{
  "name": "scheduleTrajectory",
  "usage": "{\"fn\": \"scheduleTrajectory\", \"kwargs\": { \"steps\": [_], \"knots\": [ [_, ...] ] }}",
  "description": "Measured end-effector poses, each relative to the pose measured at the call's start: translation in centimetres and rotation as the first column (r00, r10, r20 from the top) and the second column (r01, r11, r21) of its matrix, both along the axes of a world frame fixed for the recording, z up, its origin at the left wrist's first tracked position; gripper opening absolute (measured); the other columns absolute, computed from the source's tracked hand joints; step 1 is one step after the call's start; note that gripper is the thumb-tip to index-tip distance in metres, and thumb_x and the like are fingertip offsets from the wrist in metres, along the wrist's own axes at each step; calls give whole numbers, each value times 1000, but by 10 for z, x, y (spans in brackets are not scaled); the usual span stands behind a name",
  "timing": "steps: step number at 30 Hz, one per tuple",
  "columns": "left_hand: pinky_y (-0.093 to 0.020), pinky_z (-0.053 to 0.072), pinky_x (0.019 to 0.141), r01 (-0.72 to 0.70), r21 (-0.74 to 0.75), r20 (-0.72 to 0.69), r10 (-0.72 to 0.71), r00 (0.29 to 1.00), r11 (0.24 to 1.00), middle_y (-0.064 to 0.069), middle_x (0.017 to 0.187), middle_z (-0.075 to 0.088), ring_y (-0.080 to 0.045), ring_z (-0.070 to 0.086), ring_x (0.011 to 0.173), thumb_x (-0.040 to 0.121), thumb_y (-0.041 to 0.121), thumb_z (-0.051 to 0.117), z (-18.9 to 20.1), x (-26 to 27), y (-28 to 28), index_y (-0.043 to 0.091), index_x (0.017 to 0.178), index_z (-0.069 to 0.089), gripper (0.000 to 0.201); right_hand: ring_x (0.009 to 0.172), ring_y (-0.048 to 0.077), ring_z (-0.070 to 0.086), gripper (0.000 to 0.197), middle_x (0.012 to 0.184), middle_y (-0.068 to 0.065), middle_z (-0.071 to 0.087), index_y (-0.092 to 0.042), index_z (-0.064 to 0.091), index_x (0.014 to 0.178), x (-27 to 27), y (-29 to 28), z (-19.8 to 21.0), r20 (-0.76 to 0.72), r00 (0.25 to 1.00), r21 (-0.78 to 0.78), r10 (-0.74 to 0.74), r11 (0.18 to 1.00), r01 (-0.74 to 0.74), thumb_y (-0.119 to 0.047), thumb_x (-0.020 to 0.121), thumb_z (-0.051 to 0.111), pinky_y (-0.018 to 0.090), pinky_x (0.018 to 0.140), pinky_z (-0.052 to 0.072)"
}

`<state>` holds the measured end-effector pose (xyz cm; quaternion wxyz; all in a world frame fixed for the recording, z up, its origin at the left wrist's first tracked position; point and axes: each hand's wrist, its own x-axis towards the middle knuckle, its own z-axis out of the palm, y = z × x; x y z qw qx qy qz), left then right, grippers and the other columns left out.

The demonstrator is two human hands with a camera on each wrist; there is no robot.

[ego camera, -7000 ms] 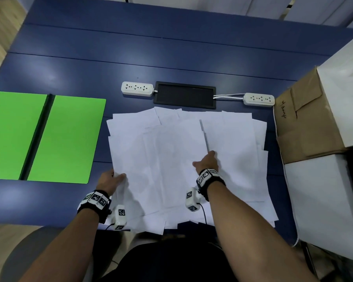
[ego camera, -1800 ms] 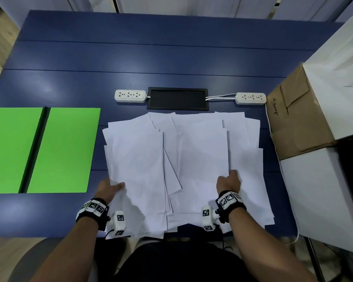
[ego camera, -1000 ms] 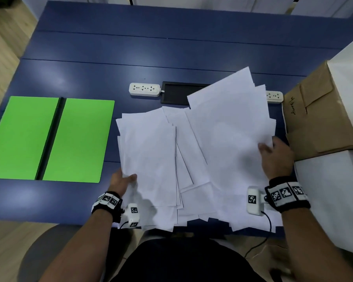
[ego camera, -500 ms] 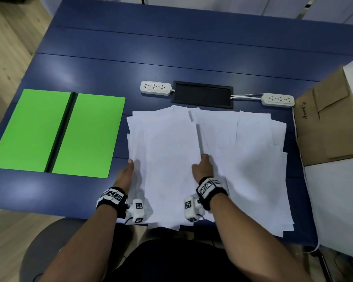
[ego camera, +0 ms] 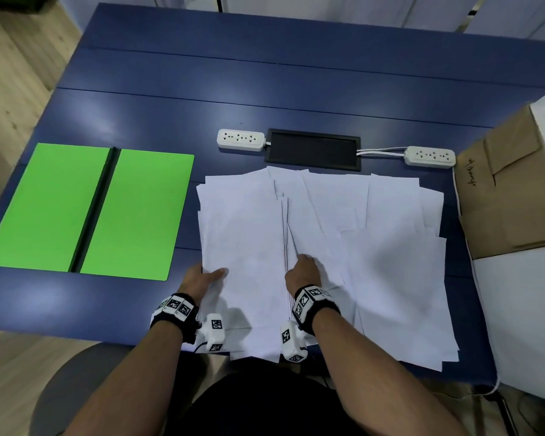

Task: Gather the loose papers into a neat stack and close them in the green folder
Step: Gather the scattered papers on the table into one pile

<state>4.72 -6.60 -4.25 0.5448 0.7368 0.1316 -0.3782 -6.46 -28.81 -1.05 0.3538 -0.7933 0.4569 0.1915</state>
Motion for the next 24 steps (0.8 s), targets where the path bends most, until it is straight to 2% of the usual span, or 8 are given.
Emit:
{"fn": "scheduleTrajectory", "kwargs": {
  "steps": [3,7,9,11,17,20,22,24],
  "knots": [
    [-38,57,78,-10,1,-9,10,1000,1000,-20,102,76,-29,70,85,85,3,77,-4,2,3,-1,113,69,29,113,33,63,43,124,15,63,-6,53,131,-7,-4,-2,41,996,12,-77,997,77,-1,89,48,35,91,53],
    [-35,56,72,-3,0,-2,3,1000,1000,-19,98,76,-29,71,80,86,4,77,-7,2,5,-2,113,68,30,108,30,64,29,116,15,66,1,62,117,-12,-12,-3,27,996,42,-88,995,87,2,90,51,31,88,51],
    [-36,58,72,-15,-13,-6,15,1000,1000,-18,97,76,-28,71,78,85,3,77,-8,1,6,-2,113,68,29,100,28,64,16,94,9,68,-6,68,94,-13,-11,-5,1,998,105,-60,993,59,1,89,54,27,81,49],
    [-43,60,81,-37,-39,-25,36,999,999,-19,101,77,-30,72,83,85,2,77,-9,-1,5,0,112,69,28,81,24,59,24,67,3,56,-13,54,64,-16,-6,-13,-19,1000,160,-25,987,28,3,82,53,28,69,47],
    [-48,58,89,-52,-53,-47,50,998,997,-20,107,77,-33,72,90,82,2,80,-13,-3,6,6,110,70,29,69,22,56,33,59,3,53,-13,48,54,-16,5,-10,21,995,295,97,950,-98,2,84,48,26,63,43],
    [-51,57,93,-45,-36,-41,43,998,998,-20,107,77,-38,72,98,85,1,77,-11,-3,7,7,109,70,26,74,25,62,25,70,7,63,-13,61,62,-15,-6,-6,67,996,119,65,990,-72,-11,86,52,28,67,47],
    [-54,57,94,-46,-23,-48,45,998,999,-20,107,77,-38,72,99,81,10,83,-9,-2,7,5,108,71,30,104,26,61,16,112,7,62,-17,70,98,-20,-19,-5,91,996,-148,-13,989,27,-20,88,58,33,85,48],
    [-57,56,95,-38,-7,-59,37,998,999,-17,105,78,-40,73,102,70,23,89,-10,-1,9,5,109,72,46,126,30,46,39,137,8,44,-19,56,127,-25,-30,-2,61,988,-206,-143,967,153,-19,89,62,43,99,41]
  ]
}}
